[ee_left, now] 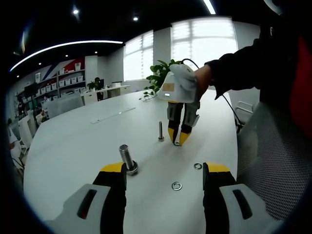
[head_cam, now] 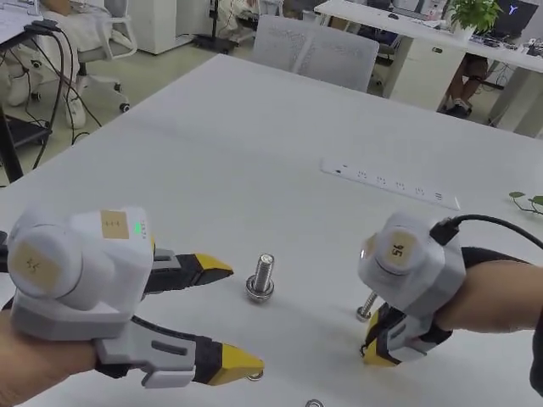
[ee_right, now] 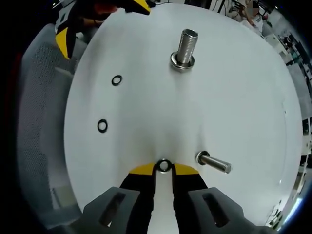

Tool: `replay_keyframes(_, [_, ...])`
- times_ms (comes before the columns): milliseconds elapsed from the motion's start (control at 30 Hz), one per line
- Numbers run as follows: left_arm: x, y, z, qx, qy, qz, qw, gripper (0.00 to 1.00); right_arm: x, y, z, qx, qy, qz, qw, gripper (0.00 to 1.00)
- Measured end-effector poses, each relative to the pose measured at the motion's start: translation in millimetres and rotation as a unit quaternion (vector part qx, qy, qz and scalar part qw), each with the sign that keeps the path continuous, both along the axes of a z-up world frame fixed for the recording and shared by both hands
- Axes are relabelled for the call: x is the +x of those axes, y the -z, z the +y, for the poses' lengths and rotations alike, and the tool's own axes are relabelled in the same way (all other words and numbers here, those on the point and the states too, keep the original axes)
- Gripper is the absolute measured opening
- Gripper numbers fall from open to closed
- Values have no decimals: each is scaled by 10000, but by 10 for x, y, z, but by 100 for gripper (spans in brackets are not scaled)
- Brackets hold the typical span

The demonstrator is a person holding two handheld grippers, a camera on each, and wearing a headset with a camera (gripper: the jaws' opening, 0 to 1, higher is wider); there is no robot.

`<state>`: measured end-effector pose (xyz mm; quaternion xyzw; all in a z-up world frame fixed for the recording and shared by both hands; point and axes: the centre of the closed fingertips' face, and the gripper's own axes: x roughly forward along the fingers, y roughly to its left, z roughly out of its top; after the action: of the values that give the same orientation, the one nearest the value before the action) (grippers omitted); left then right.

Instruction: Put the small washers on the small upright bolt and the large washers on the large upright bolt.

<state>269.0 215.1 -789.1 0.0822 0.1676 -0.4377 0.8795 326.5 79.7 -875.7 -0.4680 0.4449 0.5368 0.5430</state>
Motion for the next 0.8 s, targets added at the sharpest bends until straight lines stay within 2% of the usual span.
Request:
replay_keyframes(633, [2,-16,12,16,-19,-26,10000,62,-23,-8,-5,94,88,90,9999,14])
replay_keyframes(800, [3,-21,15,10,-26,-31,10000,62,-29,-58,-11,130,93,62,9999,14])
